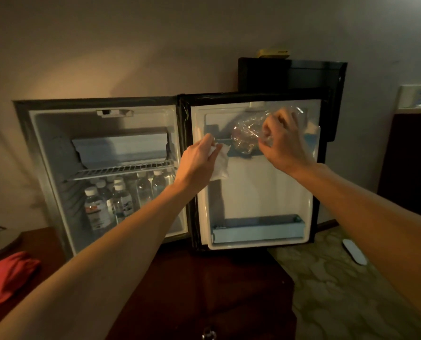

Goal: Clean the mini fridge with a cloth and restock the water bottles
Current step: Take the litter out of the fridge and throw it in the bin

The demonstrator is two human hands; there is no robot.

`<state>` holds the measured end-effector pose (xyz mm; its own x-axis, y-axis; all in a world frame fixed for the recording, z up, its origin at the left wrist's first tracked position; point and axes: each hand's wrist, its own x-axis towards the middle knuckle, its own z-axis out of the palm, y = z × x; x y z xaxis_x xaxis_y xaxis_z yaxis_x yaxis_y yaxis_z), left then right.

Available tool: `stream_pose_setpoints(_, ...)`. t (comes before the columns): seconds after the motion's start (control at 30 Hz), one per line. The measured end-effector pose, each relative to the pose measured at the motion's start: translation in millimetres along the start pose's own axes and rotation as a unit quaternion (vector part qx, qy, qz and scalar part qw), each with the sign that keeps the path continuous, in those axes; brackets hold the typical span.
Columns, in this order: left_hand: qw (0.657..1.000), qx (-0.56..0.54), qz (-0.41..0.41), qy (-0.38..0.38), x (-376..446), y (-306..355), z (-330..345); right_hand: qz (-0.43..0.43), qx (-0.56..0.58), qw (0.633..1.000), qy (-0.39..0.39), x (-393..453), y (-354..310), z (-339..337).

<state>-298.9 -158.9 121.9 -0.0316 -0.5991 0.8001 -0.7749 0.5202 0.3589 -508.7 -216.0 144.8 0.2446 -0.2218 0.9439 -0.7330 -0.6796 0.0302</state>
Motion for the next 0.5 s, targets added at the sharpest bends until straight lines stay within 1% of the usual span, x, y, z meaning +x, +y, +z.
stream_pose_setpoints(0.13, 1.000, 0.004, -0.011, -0.028, -20, 8, -2, -0.013, 0.047, 0.998, -0.045, -18, -5, -10)
stream_pose_setpoints(0.27, 0.998, 0.008, -0.019, -0.065, -33, 11, 3, 0.004, 0.053, 0.995, -0.087, -37, -11, -16)
stream_pose_setpoints(0.4, 0.993, 0.056, -0.013, -0.105, -46, 5, 11, 0.011, 0.085, 0.992, -0.092, -51, -19, -18)
stream_pose_setpoints(0.5, 0.989, 0.099, -0.011, -0.113, -57, -3, 18, 0.020, 0.087, 0.991, -0.104, -66, -21, -18)
